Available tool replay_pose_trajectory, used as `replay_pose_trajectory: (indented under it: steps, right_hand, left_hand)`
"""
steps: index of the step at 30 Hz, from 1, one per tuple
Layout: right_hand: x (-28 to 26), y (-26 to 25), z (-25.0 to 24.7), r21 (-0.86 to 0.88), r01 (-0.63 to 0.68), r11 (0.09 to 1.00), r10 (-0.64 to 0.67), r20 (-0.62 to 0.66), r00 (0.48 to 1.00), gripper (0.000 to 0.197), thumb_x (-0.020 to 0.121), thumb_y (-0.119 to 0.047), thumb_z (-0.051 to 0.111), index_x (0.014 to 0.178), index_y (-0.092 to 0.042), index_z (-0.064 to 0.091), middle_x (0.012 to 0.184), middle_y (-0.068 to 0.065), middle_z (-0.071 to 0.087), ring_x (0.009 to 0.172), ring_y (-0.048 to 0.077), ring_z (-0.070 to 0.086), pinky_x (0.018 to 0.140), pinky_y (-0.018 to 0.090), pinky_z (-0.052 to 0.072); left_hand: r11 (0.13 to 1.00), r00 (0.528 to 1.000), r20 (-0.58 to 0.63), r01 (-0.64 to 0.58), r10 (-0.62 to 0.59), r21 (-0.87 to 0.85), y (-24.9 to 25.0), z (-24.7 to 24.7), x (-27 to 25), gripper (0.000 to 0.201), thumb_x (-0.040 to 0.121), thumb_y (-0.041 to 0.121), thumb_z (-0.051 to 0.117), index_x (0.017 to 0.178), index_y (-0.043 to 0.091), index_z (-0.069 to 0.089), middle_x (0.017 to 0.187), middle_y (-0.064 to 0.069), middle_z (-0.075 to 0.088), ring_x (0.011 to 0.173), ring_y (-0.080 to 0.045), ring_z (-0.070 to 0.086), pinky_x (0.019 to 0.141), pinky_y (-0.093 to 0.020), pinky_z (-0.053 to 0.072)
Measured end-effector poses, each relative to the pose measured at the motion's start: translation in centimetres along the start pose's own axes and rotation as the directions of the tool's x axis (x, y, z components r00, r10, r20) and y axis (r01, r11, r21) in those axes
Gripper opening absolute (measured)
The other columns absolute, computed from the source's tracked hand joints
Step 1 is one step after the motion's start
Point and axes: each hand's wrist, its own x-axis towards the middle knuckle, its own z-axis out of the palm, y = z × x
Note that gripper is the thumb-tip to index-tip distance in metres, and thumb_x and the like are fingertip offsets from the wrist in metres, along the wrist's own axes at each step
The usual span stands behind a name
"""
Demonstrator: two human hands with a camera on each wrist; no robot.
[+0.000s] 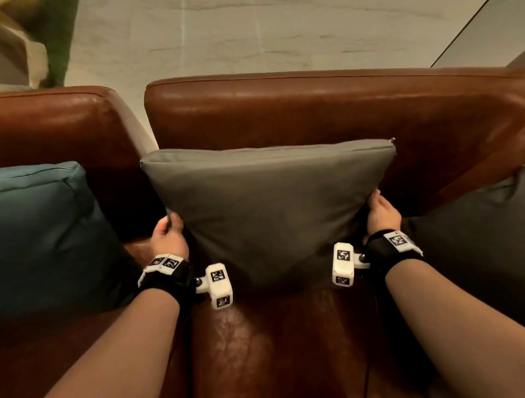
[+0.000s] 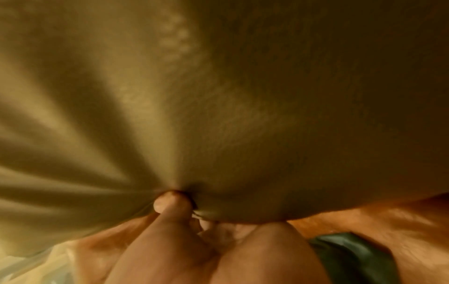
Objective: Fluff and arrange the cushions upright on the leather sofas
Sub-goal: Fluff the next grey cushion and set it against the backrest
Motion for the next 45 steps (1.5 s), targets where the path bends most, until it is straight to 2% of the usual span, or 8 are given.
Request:
replay_pose_trajectory:
  steps: [3,8,16,21,29,33,38,45]
  right_hand:
    - [0.1,-0.6,-0.3,0.034,0.035,0.999,-0.035,-0.015,0.999,0.041,0.101,-0.042,0.046,0.116,-0.012,0.070,0.099,0.002,0.063,0.101,0.019,0.059,0.089,0.025,0.041]
    - [-0.6,3.8,-1.2,0.106,-0.198,0.974,0.189,0.082,0.978,0.049,0.087,-0.058,0.057,0.117,-0.020,0.068,0.119,0.001,0.069,0.107,0.017,0.064,0.097,0.035,0.048]
    - [-1.6,3.9,-0.4,-0.092,0.018,0.996,-0.031,-0.147,0.989,0.038,0.091,-0.041,0.063,0.119,-0.016,0.070,0.113,0.000,0.071,0.104,0.010,0.061,0.088,0.018,0.040]
    - [-1.1,6.7,-1.9,0.030,-0.240,0.970,0.239,0.031,0.970,0.057,0.078,-0.063,0.059,0.121,-0.028,0.067,0.122,-0.004,0.067,0.119,0.020,0.059,0.103,0.038,0.046]
    - [0.2,4.8,-2.9,-0.064,-0.166,0.984,0.167,-0.001,0.986,0.028,0.080,-0.022,0.076,0.107,-0.018,0.075,0.101,-0.002,0.071,0.098,0.011,0.063,0.091,0.019,0.043]
    - [0.6,5.9,-3.3,-0.013,-0.259,0.966,0.259,0.019,0.966,0.007,0.077,-0.026,0.077,0.082,-0.030,0.076,0.102,-0.002,0.074,0.104,0.017,0.066,0.103,0.035,0.047]
    - [2.0,7.1,-3.6,0.103,-0.307,0.946,0.301,0.066,0.951,0.030,0.070,-0.037,0.079,0.098,-0.026,0.078,0.109,0.004,0.073,0.104,0.025,0.068,0.099,0.044,0.050]
    - [-2.5,8.8,-3.9,0.074,-0.227,0.971,0.214,0.147,0.966,0.032,0.094,-0.036,0.059,0.124,-0.026,0.065,0.118,0.001,0.069,0.111,0.020,0.064,0.098,0.038,0.050]
  left_hand:
    - [0.996,0.997,-0.032,-0.062,0.064,0.057,0.4,0.1,-0.3,0.037,0.100,0.028,0.053,0.124,0.002,0.063,0.106,-0.009,0.063,0.098,-0.017,0.055,0.066,-0.002,0.038]
    - [0.984,0.991,0.010,0.130,-0.132,0.122,-2.6,-1.4,-1.7,0.063,0.103,0.049,0.031,0.141,0.001,0.047,0.146,-0.016,0.049,0.136,-0.033,0.044,0.115,-0.033,0.029]
    - [0.967,0.990,-0.090,0.125,-0.107,0.222,-1.5,-0.5,-2.0,0.048,0.098,0.048,0.050,0.131,0.016,0.062,0.135,-0.008,0.061,0.129,-0.025,0.051,0.104,-0.025,0.033]
    - [0.952,0.994,0.051,0.080,-0.099,0.295,-3.5,-2.2,-2.9,0.047,0.107,0.032,0.031,0.143,0.006,0.048,0.147,-0.015,0.048,0.138,-0.031,0.043,0.111,-0.032,0.033]
    - [0.948,0.966,-0.046,0.260,-0.255,0.183,-3.4,-2.9,0.1,0.015,0.078,0.040,0.074,0.090,0.031,0.073,0.109,0.004,0.064,0.103,-0.019,0.060,0.105,-0.033,0.046]
    - [0.941,0.940,0.141,0.285,-0.312,0.181,-5.6,-4.3,2.8,0.005,0.082,0.040,0.070,0.086,0.038,0.072,0.102,-0.003,0.069,0.101,-0.026,0.064,0.097,-0.043,0.050]
    - [0.942,0.929,0.169,0.312,-0.330,0.126,-4.7,-4.4,2.6,0.007,0.088,0.035,0.064,0.089,0.036,0.070,0.089,-0.003,0.066,0.077,-0.022,0.060,0.063,-0.030,0.044]
    - [0.977,0.968,0.164,0.167,-0.188,0.136,-7.0,-4.8,-2.1,0.029,0.103,0.028,0.047,0.129,0.026,0.060,0.132,-0.007,0.061,0.125,-0.024,0.056,0.112,-0.033,0.037]
